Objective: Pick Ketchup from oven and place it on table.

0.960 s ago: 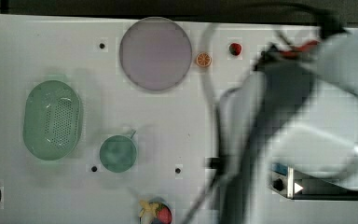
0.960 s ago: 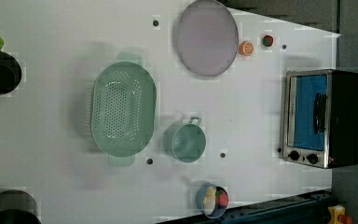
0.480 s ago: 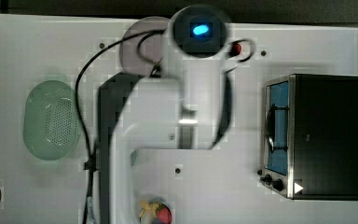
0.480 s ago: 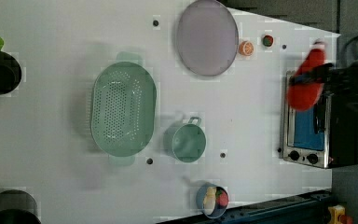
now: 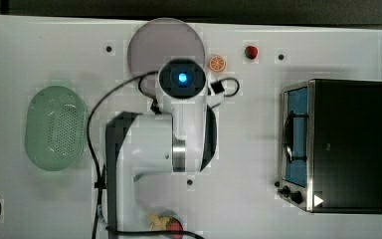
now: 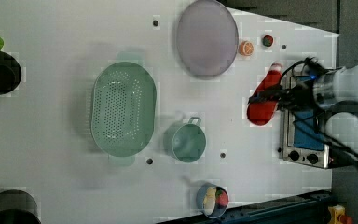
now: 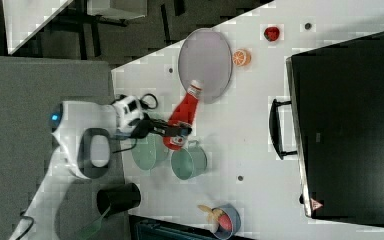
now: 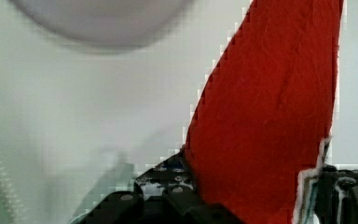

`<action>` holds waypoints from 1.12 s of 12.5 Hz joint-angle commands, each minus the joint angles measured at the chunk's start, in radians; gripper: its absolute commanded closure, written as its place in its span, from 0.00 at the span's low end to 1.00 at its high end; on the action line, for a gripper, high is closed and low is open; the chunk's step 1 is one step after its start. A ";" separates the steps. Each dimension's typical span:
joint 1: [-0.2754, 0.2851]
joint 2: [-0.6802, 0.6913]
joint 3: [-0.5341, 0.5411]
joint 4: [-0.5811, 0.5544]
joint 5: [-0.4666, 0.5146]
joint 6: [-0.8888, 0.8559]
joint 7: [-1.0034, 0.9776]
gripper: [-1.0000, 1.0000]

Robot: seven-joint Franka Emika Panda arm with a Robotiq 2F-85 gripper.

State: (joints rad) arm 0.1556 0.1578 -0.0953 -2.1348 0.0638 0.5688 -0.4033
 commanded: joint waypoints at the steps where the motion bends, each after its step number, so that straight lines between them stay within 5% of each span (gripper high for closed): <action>1: -0.048 0.025 -0.041 -0.051 -0.012 0.091 0.057 0.36; 7: -0.050 0.113 -0.056 -0.235 -0.012 0.438 0.057 0.36; 8: -0.050 0.129 -0.060 -0.242 -0.012 0.474 0.057 0.33; 11: -0.051 0.149 -0.062 -0.245 -0.011 0.512 0.061 0.00; 14: -0.051 0.057 -0.078 -0.205 -0.010 0.460 0.155 0.00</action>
State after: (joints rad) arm 0.1147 0.3223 -0.1617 -2.3906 0.0409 1.0098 -0.3311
